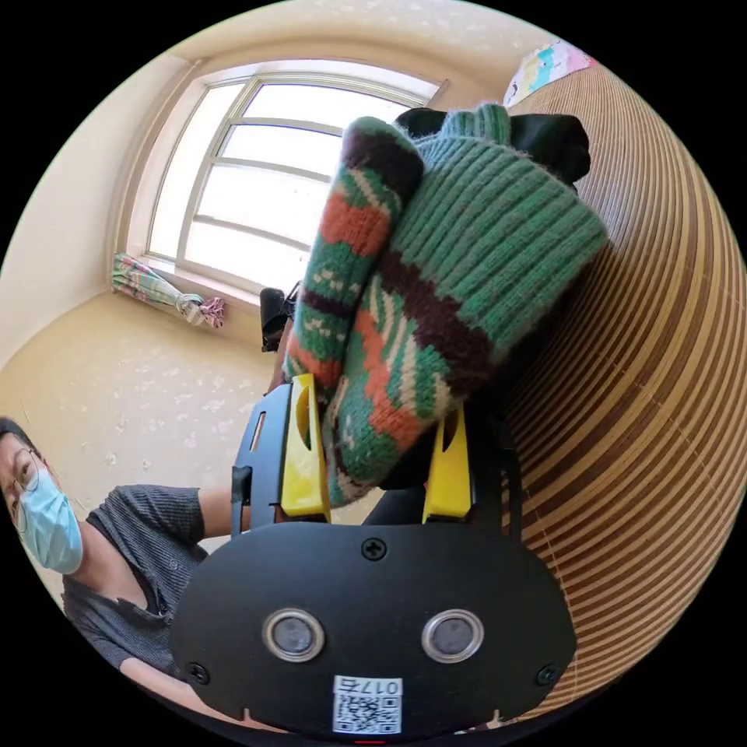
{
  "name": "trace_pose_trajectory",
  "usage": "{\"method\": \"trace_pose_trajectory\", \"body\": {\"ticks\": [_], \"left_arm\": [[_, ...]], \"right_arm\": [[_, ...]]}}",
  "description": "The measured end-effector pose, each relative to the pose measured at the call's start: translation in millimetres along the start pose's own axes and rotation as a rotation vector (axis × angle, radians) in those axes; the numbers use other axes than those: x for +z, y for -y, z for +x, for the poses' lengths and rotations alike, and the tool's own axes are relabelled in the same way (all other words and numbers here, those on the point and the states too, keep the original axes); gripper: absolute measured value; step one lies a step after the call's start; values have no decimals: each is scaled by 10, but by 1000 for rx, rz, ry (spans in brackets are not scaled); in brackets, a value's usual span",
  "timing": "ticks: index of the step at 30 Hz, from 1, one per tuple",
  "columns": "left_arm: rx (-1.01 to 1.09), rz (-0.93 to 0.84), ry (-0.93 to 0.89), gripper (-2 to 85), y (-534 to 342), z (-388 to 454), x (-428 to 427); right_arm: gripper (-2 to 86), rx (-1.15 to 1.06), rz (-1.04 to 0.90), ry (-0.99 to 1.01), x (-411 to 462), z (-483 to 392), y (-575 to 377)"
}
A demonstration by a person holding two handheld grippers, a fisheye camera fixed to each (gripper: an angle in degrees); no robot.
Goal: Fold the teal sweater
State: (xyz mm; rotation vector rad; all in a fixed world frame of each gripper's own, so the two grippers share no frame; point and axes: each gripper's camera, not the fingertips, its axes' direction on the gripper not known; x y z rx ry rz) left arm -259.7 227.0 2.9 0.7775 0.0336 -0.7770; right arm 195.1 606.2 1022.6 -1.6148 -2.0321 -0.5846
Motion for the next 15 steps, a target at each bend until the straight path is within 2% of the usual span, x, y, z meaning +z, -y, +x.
{"method": "trace_pose_trajectory", "body": {"ticks": [5, 11, 15], "left_arm": [[112, -12, 2, 136, -196, 282, -83], [252, -79, -30, 136, -359, 581, 37], [288, -111, 173, 136, -226, 822, 377]], "right_arm": [[121, -12, 106, -119, 35, -399, -586], [116, 77, 205, -135, 189, -504, -1112], [137, 121, 311, -110, 220, -437, -1076]]}}
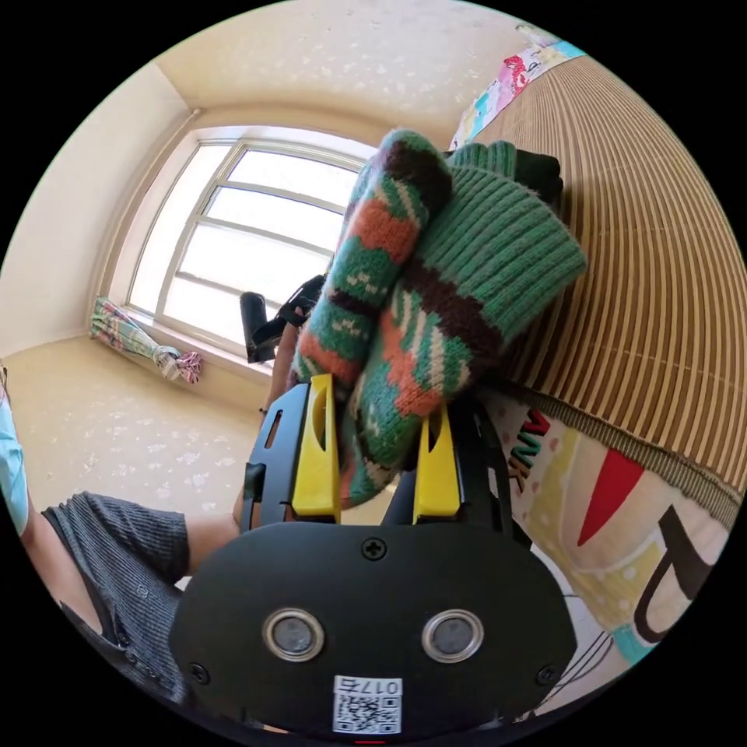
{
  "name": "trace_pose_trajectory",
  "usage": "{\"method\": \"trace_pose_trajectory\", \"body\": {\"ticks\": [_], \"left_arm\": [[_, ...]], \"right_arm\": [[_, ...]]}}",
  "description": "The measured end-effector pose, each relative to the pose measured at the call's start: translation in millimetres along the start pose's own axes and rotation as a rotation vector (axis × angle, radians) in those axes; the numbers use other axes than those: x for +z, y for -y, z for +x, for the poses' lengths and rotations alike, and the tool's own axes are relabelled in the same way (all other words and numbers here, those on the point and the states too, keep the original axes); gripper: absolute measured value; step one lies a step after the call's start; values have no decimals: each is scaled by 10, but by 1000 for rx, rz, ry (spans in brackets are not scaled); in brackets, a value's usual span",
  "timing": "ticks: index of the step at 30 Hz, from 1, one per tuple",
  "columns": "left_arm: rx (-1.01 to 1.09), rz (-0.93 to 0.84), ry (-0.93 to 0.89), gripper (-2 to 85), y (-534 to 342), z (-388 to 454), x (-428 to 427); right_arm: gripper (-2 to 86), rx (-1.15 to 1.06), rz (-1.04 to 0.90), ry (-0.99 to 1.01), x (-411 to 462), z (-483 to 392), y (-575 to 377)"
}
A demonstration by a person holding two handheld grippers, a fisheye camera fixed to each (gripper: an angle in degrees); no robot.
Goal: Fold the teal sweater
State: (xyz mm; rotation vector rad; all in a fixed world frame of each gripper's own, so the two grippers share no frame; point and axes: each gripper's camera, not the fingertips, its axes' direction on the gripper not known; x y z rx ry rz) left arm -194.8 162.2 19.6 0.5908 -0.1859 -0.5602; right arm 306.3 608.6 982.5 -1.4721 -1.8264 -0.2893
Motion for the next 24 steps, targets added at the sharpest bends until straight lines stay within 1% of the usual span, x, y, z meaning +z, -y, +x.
{"method": "trace_pose_trajectory", "body": {"ticks": [3, 8, 14, 17, 21, 24], "left_arm": [[-4, 11, 72, 137, 120, 5, 175], [-94, 53, 60, 137, 186, -291, 360], [-128, 122, 195, 136, 343, -359, 611], [-177, 145, 190, 136, 501, -570, 786], [-194, 146, 234, 136, 654, -683, 971], [-184, 156, 234, 139, 561, -725, 989]], "right_arm": [[150, 21, -11, 30, 180, -1, 291], [148, 55, -65, 37, 476, -54, 939], [142, 18, -71, -6, 742, -142, 1552], [142, -11, -93, 8, 865, -112, 1875], [143, 22, -134, 53, 985, -83, 2121], [149, 9, -139, -12, 974, -373, 2056]]}}
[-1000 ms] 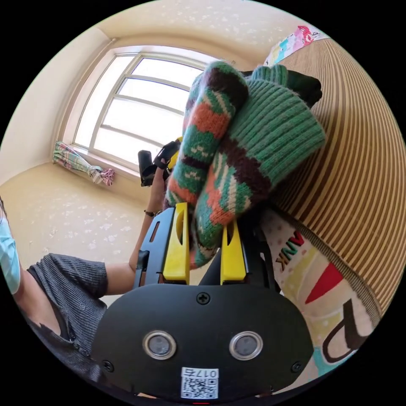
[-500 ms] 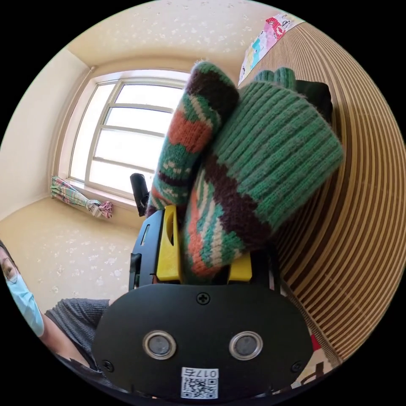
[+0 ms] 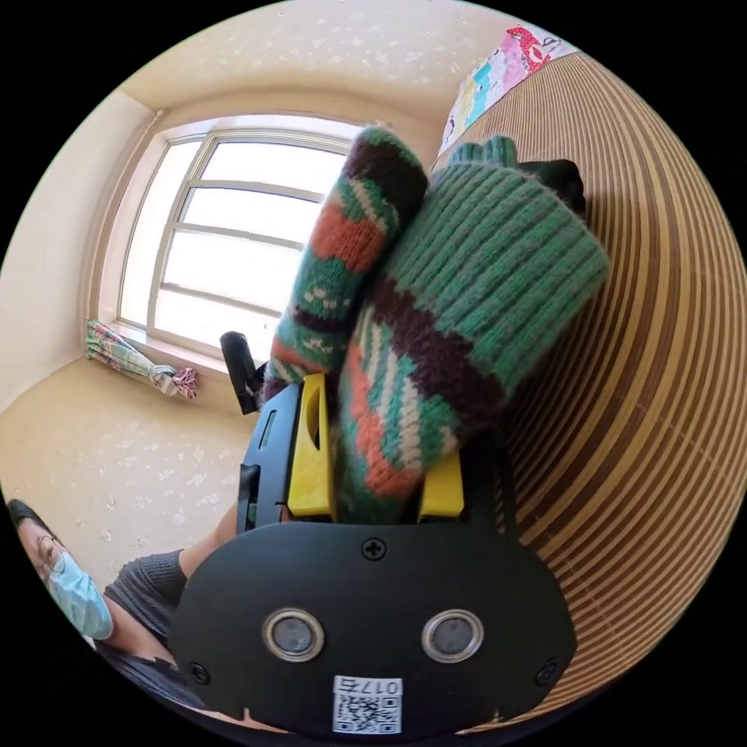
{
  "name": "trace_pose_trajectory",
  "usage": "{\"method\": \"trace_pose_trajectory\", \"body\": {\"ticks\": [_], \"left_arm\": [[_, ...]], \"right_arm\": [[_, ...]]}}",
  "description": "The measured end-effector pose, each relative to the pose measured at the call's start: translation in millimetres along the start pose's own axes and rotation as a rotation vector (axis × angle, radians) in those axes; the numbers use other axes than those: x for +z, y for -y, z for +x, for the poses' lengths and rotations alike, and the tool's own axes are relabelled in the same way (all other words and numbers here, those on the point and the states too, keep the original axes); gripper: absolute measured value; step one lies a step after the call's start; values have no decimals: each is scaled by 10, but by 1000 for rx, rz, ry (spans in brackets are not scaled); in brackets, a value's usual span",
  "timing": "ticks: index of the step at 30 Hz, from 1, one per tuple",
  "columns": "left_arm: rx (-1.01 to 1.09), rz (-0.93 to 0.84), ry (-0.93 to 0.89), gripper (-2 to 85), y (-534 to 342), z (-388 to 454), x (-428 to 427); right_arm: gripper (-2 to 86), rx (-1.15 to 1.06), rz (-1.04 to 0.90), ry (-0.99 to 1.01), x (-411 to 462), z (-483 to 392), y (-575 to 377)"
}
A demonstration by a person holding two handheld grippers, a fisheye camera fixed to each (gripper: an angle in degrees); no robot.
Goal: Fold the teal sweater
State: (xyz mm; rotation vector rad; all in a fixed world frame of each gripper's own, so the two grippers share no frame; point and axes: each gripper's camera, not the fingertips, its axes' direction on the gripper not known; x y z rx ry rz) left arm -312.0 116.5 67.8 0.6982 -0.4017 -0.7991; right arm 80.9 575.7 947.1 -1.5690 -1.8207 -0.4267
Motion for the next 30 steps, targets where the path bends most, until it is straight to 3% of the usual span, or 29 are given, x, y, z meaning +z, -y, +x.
{"method": "trace_pose_trajectory", "body": {"ticks": [4, 8, 12, 16, 19, 23, 25, 30], "left_arm": [[-5, 40, -57, 149, -248, -148, -145], [48, 182, -65, 171, -1033, 36, -619], [151, 270, -191, 85, -2021, 444, -954], [156, 265, -318, 60, -2511, 862, -949], [339, 141, -309, -2, -2573, 1504, -570], [519, -22, -99, -9, -2476, 2283, 329], [514, -68, -59, -9, -2387, 2411, 717], [496, -221, -23, -9, -2330, 2246, 1912]], "right_arm": [[140, -148, 168, -159, -333, -628, -793], [47, -279, 264, -300, -720, -995, -1923], [17, -226, 319, -577, -1060, -1225, -2554], [7, -221, 416, -852, -1446, -1705, -2953], [5, -224, 465, -1085, -1574, -2023, -3112], [4, -57, 468, -1345, -1798, -2198, -3163], [4, -37, 442, -1369, -1923, -2290, -3218], [5, 143, 683, -1299, -2674, -2530, -3687]]}}
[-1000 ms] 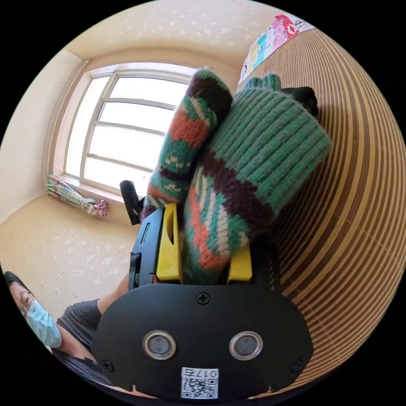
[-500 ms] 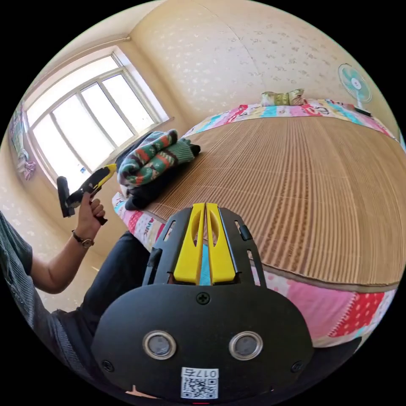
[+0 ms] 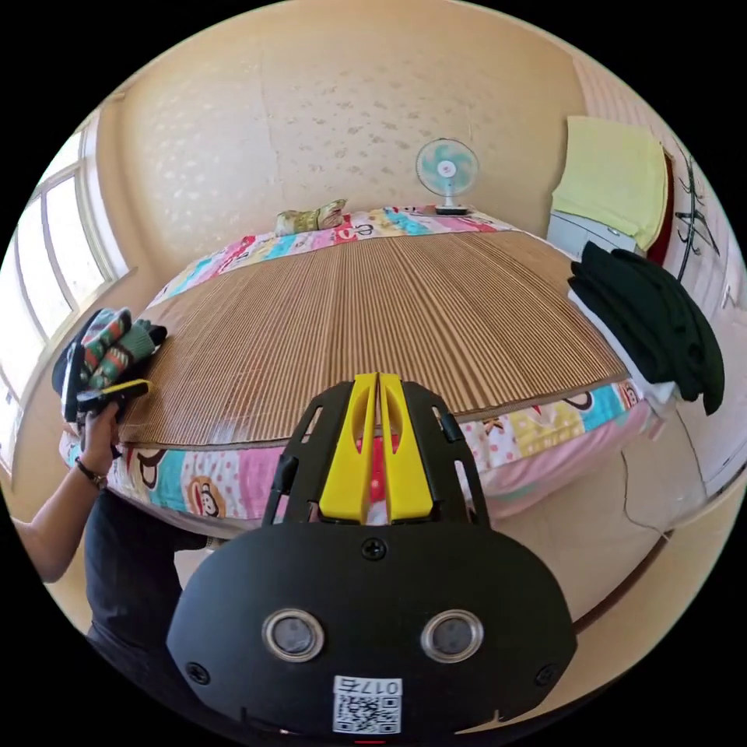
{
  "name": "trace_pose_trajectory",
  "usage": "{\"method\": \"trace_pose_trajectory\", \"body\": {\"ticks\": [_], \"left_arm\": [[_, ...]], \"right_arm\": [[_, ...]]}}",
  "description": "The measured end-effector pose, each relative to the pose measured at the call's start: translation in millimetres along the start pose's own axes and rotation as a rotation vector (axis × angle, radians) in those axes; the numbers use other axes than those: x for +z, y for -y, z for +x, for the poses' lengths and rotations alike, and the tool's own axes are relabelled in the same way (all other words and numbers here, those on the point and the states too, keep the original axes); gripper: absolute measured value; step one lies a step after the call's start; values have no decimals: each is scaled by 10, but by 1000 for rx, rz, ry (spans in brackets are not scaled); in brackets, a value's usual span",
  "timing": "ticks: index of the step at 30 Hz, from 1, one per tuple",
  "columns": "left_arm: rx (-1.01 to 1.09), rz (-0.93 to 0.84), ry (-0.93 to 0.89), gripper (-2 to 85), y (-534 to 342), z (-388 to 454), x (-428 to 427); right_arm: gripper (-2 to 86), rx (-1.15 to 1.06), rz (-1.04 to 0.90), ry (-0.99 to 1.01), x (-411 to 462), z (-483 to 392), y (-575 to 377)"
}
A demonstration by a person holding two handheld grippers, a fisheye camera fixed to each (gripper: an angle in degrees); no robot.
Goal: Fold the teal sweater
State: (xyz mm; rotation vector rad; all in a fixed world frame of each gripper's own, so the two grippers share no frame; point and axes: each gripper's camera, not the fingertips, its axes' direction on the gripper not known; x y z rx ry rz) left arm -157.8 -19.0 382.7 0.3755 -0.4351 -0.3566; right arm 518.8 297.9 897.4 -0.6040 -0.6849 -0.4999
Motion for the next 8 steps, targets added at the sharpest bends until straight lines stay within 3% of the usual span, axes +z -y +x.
{"method": "trace_pose_trajectory", "body": {"ticks": [2, 8], "left_arm": [[-16, 110, -19, -10, -199, -109, 53], [-27, 112, -47, -10, -287, -393, 305]], "right_arm": [[7, 67, -41, -13, -145, 408, 63], [27, 227, -74, -86, -599, 1442, 401]]}}
